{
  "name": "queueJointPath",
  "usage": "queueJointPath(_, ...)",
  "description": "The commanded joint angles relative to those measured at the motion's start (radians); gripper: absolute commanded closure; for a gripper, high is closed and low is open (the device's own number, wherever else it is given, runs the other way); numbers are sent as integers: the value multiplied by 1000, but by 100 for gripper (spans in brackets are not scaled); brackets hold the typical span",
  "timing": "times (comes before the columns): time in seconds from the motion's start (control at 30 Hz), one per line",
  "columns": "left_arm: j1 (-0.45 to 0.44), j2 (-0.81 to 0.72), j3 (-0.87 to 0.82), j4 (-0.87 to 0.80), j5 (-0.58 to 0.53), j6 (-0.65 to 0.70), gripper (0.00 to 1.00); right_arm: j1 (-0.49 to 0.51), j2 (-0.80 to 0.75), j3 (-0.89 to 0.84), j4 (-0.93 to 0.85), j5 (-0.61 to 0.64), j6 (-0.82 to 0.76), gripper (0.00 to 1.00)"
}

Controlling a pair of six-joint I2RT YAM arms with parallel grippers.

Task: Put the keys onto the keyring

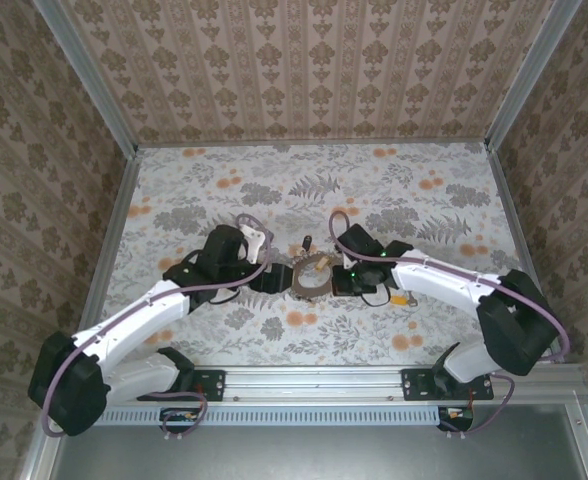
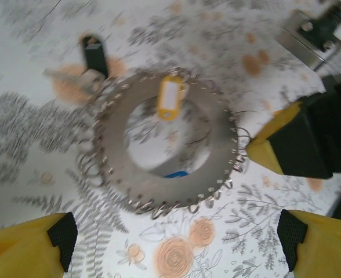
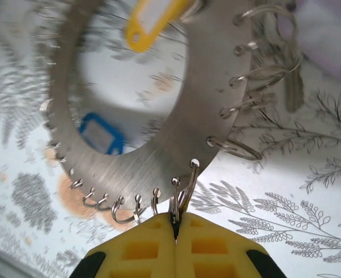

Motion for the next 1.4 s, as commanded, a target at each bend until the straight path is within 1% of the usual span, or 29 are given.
queueJointPath(0.0, -4, -41, 68, 58, 134, 207, 7, 7, -111, 61, -73, 5, -342, 100)
queueJointPath(0.07, -5, -64, 92, 46, 168, 295, 7, 10, -179, 47, -45, -17, -499, 100)
queueJointPath(0.17, -4, -105, 118, 18, 179, 422, 17, 11, -304, -9, 68, -66, -693, 100)
queueJointPath(0.23, -3, -129, 123, -9, 214, 518, 23, 11, -387, -61, 139, -110, -812, 100)
queueJointPath(0.27, -4, -136, 124, -21, 238, 558, 26, 11, -419, -79, 168, -122, -856, 100)
queueJointPath(0.3, -3, -142, 124, -29, 264, 599, 30, 11, -447, -99, 191, -130, -893, 100)
queueJointPath(0.33, -4, -146, 119, -36, 321, 645, 35, 11, -470, -112, 205, -130, -925, 100)
queueJointPath(0.37, -5, -149, 112, -38, 352, 684, 40, 11, -483, -117, 205, -135, -953, 100)
queueJointPath(0.43, -10, -150, 93, -25, 412, 757, 51, 11, -503, -119, 191, -167, -1012, 100)
queueJointPath(0.5, -24, -151, 72, 27, 410, 745, 54, 11, -516, -120, 188, -206, -1046, 100)
queueJointPath(0.57, -40, -149, 50, 82, 409, 734, 55, 11, -526, -120, 205, -235, -1054, 100)
queueJointPath(0.67, -71, -128, 47, 93, 381, 762, 56, 12, -543, -133, 263, -276, -1049, 100)
queueJointPath(0.73, -80, -116, 58, 94, 371, 778, 60, 13, -547, -141, 297, -296, -1050, 100)
queueJointPath(0.77, -82, -113, 63, 96, 364, 781, 61, 13, -546, -143, 310, -306, -1052, 100)
queueJointPath(0.83, -91, -109, 75, 97, 355, 800, 66, 14, -539, -140, 322, -338, -1058, 100)
queueJointPath(0.9, -103, -103, 90, 95, 350, 810, 67, 15, -526, -135, 329, -376, -1066, 100)
queueJointPath(1.1, -159, -64, 115, 67, 350, 846, 73, 23, -495, -133, 408, -405, -1002, 100)
queueJointPath(1.13, -166, -58, 113, 71, 348, 846, 75, 25, -492, -132, 411, -407, -997, 100)
queueJointPath(1.23, -187, -52, 105, 99, 330, 835, 75, 28, -488, -133, 410, -414, -988, 100)
queueJointPath(1.3, -194, -54, 102, 113, 318, 834, 79, 29, -489, -136, 411, -422, -982, 100)
queueJointPath(1.37, -197, -58, 100, 117, 300, 833, 79, 31, -492, -139, 410, -425, -978, 100)
